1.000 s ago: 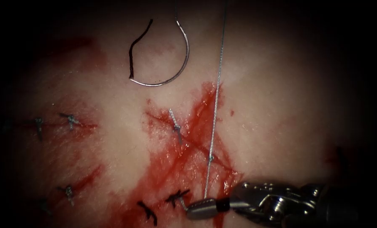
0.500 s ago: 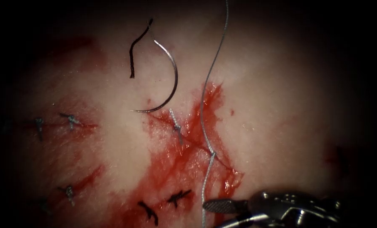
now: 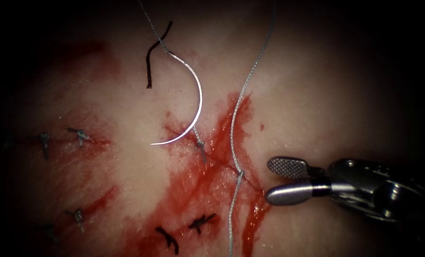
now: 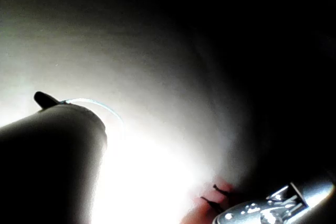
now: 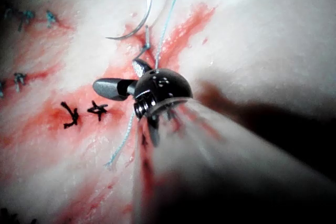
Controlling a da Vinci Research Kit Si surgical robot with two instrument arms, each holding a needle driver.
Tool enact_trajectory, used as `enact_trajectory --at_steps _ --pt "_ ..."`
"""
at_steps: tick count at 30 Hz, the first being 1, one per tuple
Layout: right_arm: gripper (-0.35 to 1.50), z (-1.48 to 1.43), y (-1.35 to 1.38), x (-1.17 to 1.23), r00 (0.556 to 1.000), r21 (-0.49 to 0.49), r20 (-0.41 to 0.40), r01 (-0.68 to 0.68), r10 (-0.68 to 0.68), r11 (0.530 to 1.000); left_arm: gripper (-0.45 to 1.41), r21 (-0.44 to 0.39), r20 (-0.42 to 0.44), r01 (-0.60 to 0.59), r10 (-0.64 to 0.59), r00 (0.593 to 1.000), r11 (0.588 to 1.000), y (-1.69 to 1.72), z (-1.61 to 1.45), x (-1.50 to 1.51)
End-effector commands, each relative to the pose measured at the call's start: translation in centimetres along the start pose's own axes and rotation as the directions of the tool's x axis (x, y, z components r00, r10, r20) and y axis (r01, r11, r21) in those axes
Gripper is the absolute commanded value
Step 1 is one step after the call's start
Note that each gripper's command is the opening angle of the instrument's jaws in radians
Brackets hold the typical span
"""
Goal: Wound Closure
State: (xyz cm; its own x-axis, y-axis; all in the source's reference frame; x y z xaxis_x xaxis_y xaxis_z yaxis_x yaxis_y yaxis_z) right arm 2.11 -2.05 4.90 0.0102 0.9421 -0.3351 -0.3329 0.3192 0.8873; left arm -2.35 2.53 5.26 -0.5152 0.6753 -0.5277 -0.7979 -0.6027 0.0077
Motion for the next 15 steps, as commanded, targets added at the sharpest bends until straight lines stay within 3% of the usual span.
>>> enact_trajectory --at_steps 1,2,6,15 --pt "1.03 0.18 0.23 -0.08 0.999 -0.051 -0.034 -0.013 0.011 0.999 -0.45 -0.048 -0.014 0.014 -0.015 1.0 0.999 0.02 0.01 0.07" --pt "1.03 0.25 0.36 -0.11 0.997 -0.087 -0.064 -0.038 0.032 0.995 -0.45 -0.09 -0.019 0.053 -0.055 0.998 0.995 0.0 -0.05 0.13" --pt "1.03 0.39 0.54 -0.17 0.993 -0.108 -0.092 -0.084 0.074 0.991 -0.45 -0.113 -0.017 0.064 -0.066 0.998 0.992 -0.02 -0.12 0.17" --pt "1.08 0.67 0.56 -0.19 0.994 -0.089 -0.066 -0.092 0.087 0.992 -0.45 -0.189 -0.011 0.088 -0.092 0.996 0.978 0.04 -0.19 0.19"
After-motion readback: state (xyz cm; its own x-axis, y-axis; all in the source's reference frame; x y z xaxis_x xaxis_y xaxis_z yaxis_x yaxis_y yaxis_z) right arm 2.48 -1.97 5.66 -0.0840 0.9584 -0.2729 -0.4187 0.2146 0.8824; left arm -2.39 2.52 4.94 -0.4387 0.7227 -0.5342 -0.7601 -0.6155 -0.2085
